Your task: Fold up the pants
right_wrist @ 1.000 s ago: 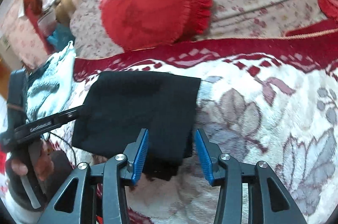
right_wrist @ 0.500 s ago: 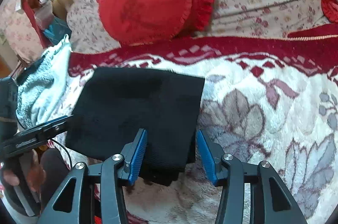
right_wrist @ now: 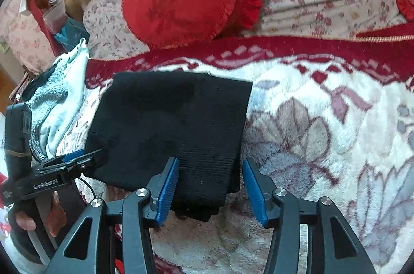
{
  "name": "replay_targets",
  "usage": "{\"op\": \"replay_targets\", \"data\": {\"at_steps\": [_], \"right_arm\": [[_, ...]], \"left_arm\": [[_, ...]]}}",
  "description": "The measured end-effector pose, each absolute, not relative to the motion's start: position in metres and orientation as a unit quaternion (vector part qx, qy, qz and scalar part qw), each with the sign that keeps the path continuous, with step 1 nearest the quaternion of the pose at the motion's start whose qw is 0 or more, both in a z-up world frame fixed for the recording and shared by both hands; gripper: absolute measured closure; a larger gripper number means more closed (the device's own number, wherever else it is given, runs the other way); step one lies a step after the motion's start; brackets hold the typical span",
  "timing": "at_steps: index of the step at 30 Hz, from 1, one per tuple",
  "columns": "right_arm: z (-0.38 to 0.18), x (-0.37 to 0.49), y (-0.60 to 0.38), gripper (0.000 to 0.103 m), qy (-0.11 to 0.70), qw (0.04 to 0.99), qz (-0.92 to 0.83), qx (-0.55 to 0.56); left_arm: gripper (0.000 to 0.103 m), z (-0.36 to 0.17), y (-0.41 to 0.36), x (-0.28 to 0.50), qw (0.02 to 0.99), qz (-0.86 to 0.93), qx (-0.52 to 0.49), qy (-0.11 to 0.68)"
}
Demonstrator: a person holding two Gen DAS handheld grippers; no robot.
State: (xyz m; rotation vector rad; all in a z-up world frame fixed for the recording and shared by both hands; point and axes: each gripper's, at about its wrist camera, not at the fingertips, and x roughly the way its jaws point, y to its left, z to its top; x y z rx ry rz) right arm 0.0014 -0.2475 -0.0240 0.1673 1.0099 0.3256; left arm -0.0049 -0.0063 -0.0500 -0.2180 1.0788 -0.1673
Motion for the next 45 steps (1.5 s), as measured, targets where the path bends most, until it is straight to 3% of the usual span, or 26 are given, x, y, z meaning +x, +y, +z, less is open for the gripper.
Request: {"op": "replay_targets", "data": {"at_steps": [8, 18, 25, 39, 45], "right_arm": [[-0.035, -0.01, -0.233, 0.053, 0.501, 0.851, 0.154, 0.033], [-0.029, -0.006, -0.26, 0.05, 0.475, 0.853, 0.186, 0.112], [-0.055, 0.02, -0.268, 0.047, 0.491, 0.826, 0.203, 0.189], [-0.069, 0.037, -0.256, 0.04, 0.481, 0.816, 0.244, 0.208], [-0.068, 0.036, -0.25, 0.043, 0.474, 0.825, 0.224, 0.209]], "left_arm": [[0.021, -0.054, -0.005, -0.007, 0.849, -0.076, -0.105, 0.512], [0.022, -0.033, 0.012, -0.003, 0.85, -0.096, -0.139, 0.499], [0.022, -0.048, 0.016, 0.023, 0.824, -0.117, -0.185, 0.522], [0.021, -0.068, -0.01, 0.043, 0.821, -0.137, -0.17, 0.527], [0.02, -0.069, -0.015, 0.041, 0.828, -0.128, -0.165, 0.52]]}}
